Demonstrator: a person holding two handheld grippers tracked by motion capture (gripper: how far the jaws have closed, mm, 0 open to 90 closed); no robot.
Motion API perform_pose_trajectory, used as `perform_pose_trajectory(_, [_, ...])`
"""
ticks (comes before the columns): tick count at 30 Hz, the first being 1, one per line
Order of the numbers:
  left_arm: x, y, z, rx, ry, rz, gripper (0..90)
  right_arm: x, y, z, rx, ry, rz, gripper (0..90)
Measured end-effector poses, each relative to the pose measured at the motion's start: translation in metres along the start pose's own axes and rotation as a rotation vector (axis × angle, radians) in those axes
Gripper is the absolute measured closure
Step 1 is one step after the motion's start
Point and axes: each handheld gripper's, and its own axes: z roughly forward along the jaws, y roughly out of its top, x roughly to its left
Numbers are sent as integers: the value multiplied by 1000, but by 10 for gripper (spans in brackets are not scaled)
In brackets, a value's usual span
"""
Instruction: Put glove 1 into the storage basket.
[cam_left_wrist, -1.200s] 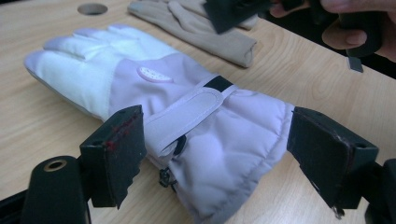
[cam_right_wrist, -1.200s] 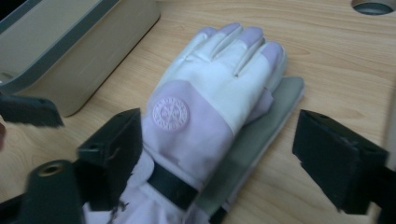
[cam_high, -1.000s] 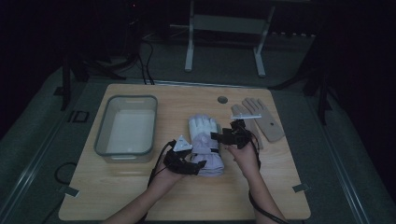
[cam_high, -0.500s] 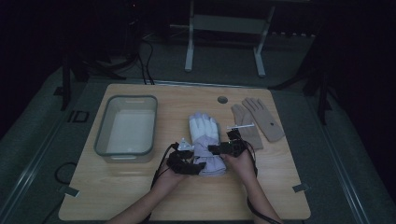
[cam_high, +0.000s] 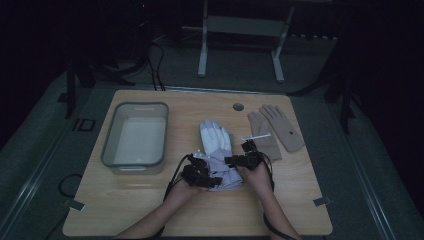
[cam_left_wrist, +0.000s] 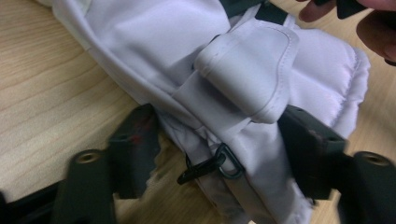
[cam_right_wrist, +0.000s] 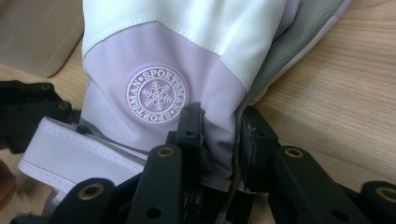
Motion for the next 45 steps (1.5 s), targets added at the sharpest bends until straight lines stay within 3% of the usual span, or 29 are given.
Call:
perform_pose_trajectory(1, [1, 0, -1, 0, -3, 6, 379, 0, 0, 0, 0, 0, 0, 739])
perform_pose_trajectory(2, [1, 1, -5, -13, -11, 6, 505, 1, 0, -1, -6, -2, 0, 756])
perform_pose_trajectory(4, [2, 2, -8, -14, -24, 6, 606, 1, 1, -4, -16, 6, 3, 761])
perform_pose_trajectory(8, [1, 6, -14, -12, -30, 16, 686, 4, 3, -12, -33, 20, 0, 769])
perform_pose_trajectory(16, [-1, 20, -31, -24, -34, 44, 694, 15, 14, -31, -93, 25, -31, 771])
perform_pose_trajectory(27, [-2, 47, -73, -48, -4, 110, 700, 39, 38, -53, -181, 36, -79, 770])
perform_pose_trajectory(29, [-2, 47, -73, -48, -4, 110, 700, 42, 41, -54, -183, 35, -86, 770])
perform_pose_trajectory(33, [1, 56, -95, -60, 22, 128, 700, 54, 53, -58, -203, 36, -112, 770])
perform_pose_trajectory(45, [15, 61, -127, -70, 44, 129, 703, 84, 80, -55, -224, 37, -170, 770])
